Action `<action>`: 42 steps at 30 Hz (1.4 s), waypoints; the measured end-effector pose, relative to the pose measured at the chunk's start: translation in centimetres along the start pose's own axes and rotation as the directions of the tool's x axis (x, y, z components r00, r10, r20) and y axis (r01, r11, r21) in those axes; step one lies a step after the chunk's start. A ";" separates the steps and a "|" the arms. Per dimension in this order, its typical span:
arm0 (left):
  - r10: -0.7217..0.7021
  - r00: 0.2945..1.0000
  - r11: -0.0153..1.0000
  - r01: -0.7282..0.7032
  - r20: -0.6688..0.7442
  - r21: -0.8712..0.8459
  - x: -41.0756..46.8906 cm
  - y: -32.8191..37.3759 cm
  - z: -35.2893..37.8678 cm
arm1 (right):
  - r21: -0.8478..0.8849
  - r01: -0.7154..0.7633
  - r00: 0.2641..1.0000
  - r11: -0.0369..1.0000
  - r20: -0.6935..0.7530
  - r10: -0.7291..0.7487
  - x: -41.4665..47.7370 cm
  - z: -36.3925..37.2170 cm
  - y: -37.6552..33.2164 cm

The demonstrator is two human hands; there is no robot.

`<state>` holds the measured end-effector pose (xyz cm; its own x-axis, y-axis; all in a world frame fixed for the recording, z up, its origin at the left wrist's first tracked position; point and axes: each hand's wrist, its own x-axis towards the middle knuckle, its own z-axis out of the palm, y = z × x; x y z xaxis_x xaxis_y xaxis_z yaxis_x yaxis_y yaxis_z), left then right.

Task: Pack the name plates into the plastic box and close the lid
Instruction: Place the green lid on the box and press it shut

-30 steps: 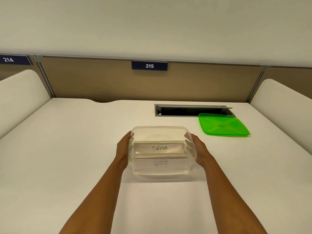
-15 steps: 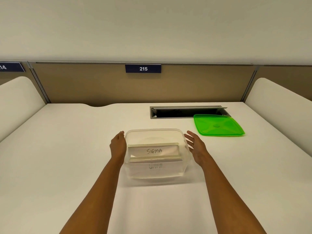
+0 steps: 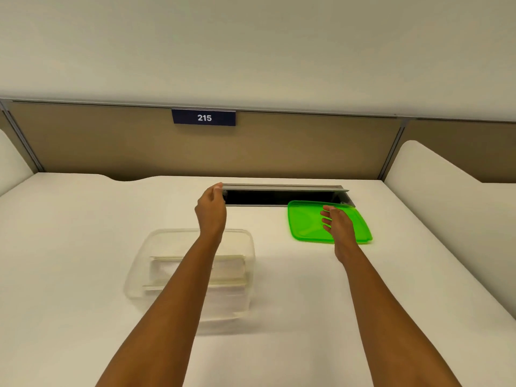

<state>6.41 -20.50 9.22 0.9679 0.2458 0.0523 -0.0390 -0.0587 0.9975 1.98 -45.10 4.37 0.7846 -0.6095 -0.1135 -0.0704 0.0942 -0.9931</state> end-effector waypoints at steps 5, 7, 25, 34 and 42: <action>-0.092 0.994 0.995 0.094 0.059 -0.019 -0.4 -0.7 8.4 | -0.171 0.075 0.997 0.982 -0.013 -0.078 5.2 -4.3 -0.3; -0.101 0.992 0.995 0.099 0.081 0.031 -0.6 -1.6 11.4 | -0.263 0.070 0.996 0.962 -0.036 -0.082 7.4 -5.9 -0.1; -0.376 0.925 0.884 0.342 0.050 0.320 1.3 -9.2 22.9 | -0.684 -0.088 0.982 0.725 -0.180 -0.050 17.3 -9.8 6.0; -0.518 0.849 0.855 0.510 0.106 0.096 2.0 -8.0 23.2 | -0.492 -0.166 0.966 0.855 -0.256 0.040 17.9 -9.8 4.4; -0.434 0.848 0.773 0.524 0.304 -0.358 0.6 -1.9 19.1 | -0.309 -0.010 0.933 0.951 -0.345 -0.102 12.0 -7.9 -1.9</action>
<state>11.79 -38.72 6.49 0.9133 -0.0606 -0.4027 0.3880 0.4298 0.8153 6.68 -58.78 4.63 0.5268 -0.8499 -0.0148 -0.2648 -0.1475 -0.9530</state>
